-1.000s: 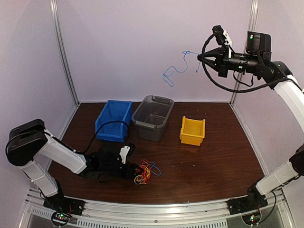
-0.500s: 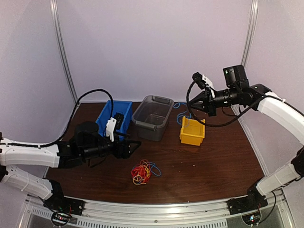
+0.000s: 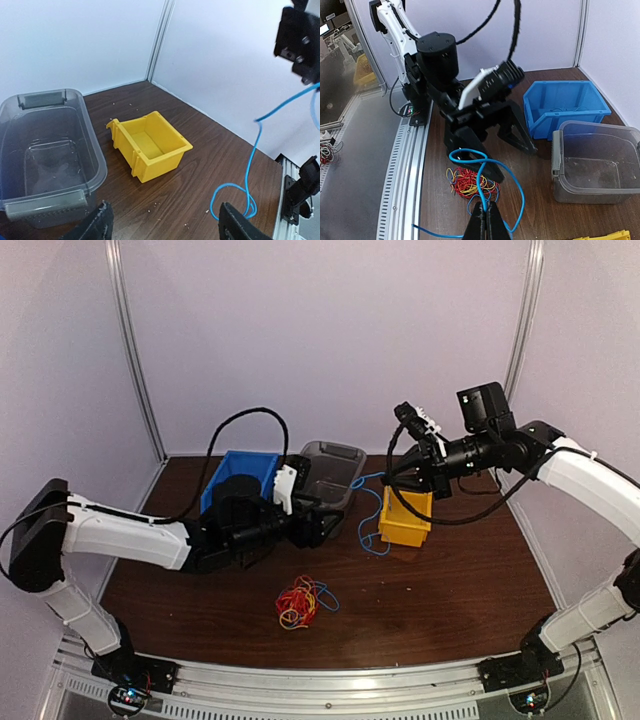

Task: Untangle the cables

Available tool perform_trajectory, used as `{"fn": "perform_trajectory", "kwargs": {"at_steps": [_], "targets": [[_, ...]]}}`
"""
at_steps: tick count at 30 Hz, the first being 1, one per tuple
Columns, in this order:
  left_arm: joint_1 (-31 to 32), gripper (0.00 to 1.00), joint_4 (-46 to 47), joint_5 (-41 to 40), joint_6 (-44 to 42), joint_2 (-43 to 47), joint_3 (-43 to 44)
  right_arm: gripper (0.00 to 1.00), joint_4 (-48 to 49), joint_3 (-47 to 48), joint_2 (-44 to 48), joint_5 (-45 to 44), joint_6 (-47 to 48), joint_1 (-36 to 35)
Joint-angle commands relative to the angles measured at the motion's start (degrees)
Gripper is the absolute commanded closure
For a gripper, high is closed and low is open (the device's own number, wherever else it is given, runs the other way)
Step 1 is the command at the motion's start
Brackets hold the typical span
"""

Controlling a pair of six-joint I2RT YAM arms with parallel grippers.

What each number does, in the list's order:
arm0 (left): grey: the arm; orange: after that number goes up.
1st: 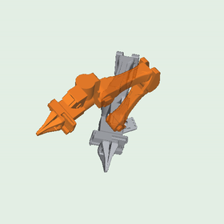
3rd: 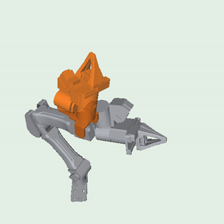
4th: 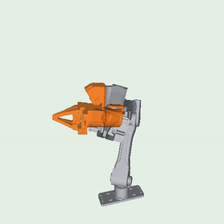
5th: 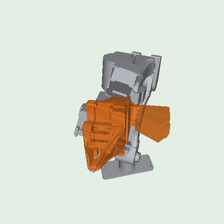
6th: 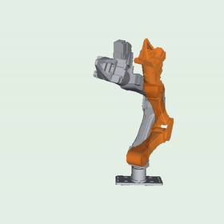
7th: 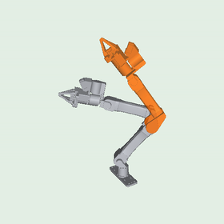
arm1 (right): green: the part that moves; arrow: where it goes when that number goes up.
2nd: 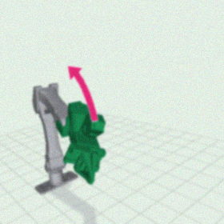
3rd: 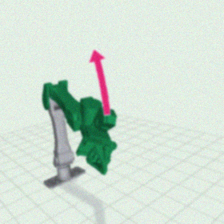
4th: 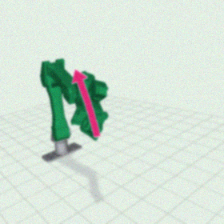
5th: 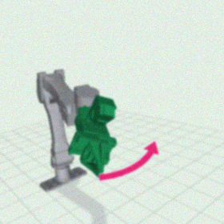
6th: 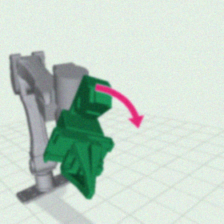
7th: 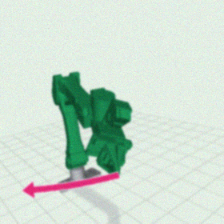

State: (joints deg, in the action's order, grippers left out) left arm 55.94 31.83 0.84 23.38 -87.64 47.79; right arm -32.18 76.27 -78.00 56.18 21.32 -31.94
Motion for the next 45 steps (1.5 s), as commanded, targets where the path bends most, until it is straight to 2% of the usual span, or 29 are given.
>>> {"fn": "perform_trajectory", "kwargs": {"at_steps": [1, 5, 8, 19, 28, 30, 33, 34, 41, 42, 43, 45], "targets": [[0.42, 0.29, 7.38, 2.58, 0.61, -9.43, 5.74, 1.0, 0.27, 1.88, 0.39, 3.69, -1.52, -0.66], [0.68, 0.32, 18.13, 10.22, 0.45, -14.34, 5.39, 1.0, 0.6, 2.24, 0.17, 3.64, -2.04, -0.64], [0.74, 0.33, 22.76, 11.33, 0.68, -16.31, 4.7, 1.0, 0.54, 2.97, -0.16, 3.73, -2.28, -0.63], [0.7, 0.67, 19.52, 9.26, -0.53, -19.37, 7.36, 1.0, 0.21, 4.88, -0.84, 4.66, -2.85, -0.66], [0.74, 0.74, 18.35, 8.87, 0.13, -24.0, 8.11, 1.0, 3.47, 9.58, -0.39, 9.29, -9.43, -0.09], [0.68, 0.8, 19.78, 8.82, 0.24, -24.14, 7.33, 1.0, 4.05, 10.03, -0.8, 9.97, -10.34, -0.12], [0.75, 0.96, 20.02, 8.81, 0.48, -24.08, 7.06, 1.0, 4.63, 10.53, -0.7, 10.51, -10.74, 0.31], [0.75, 0.99, 19.96, 8.87, 0.63, -24.14, 6.93, 1.0, 5.21, 10.73, -0.6, 11.11, -11.26, 0.69], [0.68, 0.98, 20.53, 8.89, 1.69, -24.14, 5.11, 1.0, 7.9, 12.02, -0.32, 13.65, -14.72, 2.95], [0.69, 0.97, 20.63, 8.86, 1.87, -24.13, 4.98, 1.0, 8.45, 12.11, -0.24, 14.12, -15.26, 3.4], [0.73, 0.91, 21.02, 8.89, 1.99, -24.11, 4.64, 1.0, 9.41, 12.09, -0.18, 14.91, -16.37, 4.02], [0.72, 0.89, 22.56, 8.86, 2.47, -23.96, 3.7, 1.0, 11.77, 11.94, -0.14, 16.36, -18.87, 4.82]]}}
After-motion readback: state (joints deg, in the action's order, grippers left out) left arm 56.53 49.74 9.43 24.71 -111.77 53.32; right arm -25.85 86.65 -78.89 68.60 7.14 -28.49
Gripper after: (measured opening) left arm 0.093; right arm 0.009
